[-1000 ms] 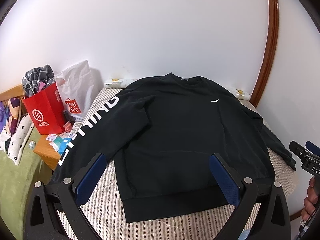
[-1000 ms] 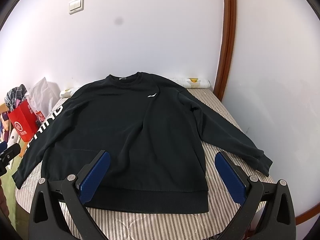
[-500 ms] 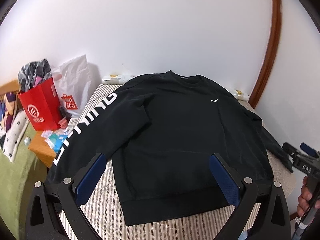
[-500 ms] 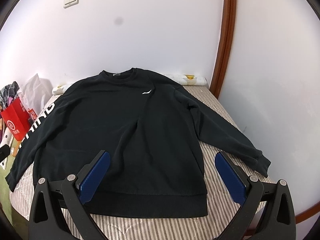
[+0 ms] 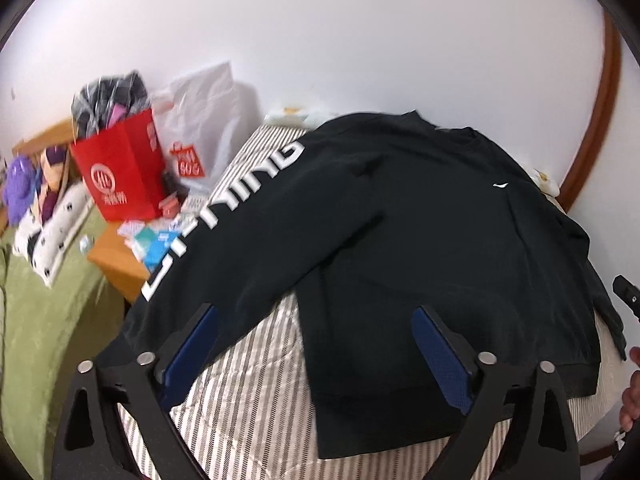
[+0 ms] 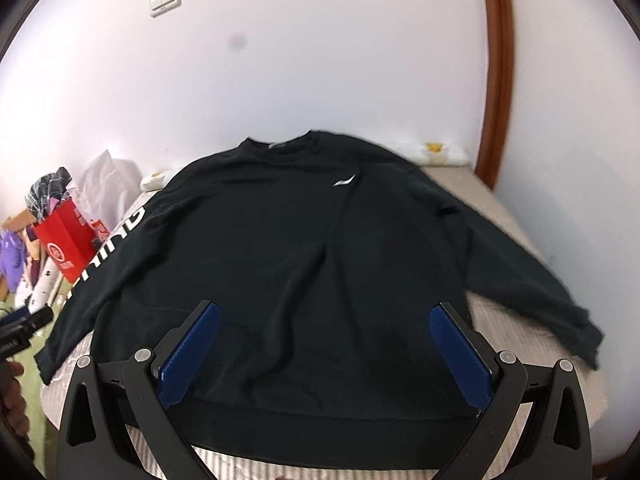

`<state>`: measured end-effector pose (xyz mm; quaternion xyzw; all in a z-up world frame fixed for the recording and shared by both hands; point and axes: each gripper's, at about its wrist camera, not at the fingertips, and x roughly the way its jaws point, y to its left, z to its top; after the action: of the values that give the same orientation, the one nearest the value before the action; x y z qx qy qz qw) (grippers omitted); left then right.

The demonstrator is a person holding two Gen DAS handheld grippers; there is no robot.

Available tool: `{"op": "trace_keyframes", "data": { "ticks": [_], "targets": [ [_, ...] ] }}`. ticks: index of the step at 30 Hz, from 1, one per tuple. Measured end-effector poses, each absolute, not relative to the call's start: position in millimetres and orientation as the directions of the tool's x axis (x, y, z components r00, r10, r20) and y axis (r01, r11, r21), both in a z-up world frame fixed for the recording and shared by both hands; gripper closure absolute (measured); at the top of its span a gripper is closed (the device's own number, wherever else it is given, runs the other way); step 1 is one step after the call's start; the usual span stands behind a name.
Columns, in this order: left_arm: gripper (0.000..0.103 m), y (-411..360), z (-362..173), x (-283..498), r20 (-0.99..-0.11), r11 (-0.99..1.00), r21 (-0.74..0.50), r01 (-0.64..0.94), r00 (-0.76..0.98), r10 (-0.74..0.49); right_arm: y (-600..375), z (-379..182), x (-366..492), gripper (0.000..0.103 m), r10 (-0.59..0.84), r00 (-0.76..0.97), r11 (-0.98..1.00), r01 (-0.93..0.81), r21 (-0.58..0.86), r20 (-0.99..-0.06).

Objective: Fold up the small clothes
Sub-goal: 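Grasp the lettered sleeve cuff with the left gripper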

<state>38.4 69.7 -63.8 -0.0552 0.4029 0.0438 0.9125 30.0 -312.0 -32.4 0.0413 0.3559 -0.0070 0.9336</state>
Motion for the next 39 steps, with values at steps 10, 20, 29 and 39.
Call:
{"op": "trace_keyframes", "data": {
  "ticks": [10, 20, 29, 39],
  "targets": [
    [0.022, 130, -105, 39, -0.789, 0.96, -0.078, -0.27, 0.606, 0.106, -267, -63, 61, 0.007, 0.033, 0.732, 0.999, -0.025, 0.022, -0.68],
    [0.022, 176, -133, 47, -0.8, 0.944, -0.039, -0.328, 0.577, 0.167, -231, -83, 78, 0.007, 0.08, 0.692, 0.997, -0.07, 0.043, -0.717],
    [0.033, 190, -158, 66, -0.815, 0.943, -0.056, -0.328, 0.561, 0.147, -219, -90, 80, 0.007, 0.034, 0.676, 0.999, -0.054, -0.004, -0.736],
    [0.087, 201, -158, 74, -0.797, 0.941, -0.036, -0.337, 0.578, 0.177, -213, -102, 88, 0.007, 0.013, 0.655, 0.999, -0.034, -0.013, -0.756]
  ]
}}
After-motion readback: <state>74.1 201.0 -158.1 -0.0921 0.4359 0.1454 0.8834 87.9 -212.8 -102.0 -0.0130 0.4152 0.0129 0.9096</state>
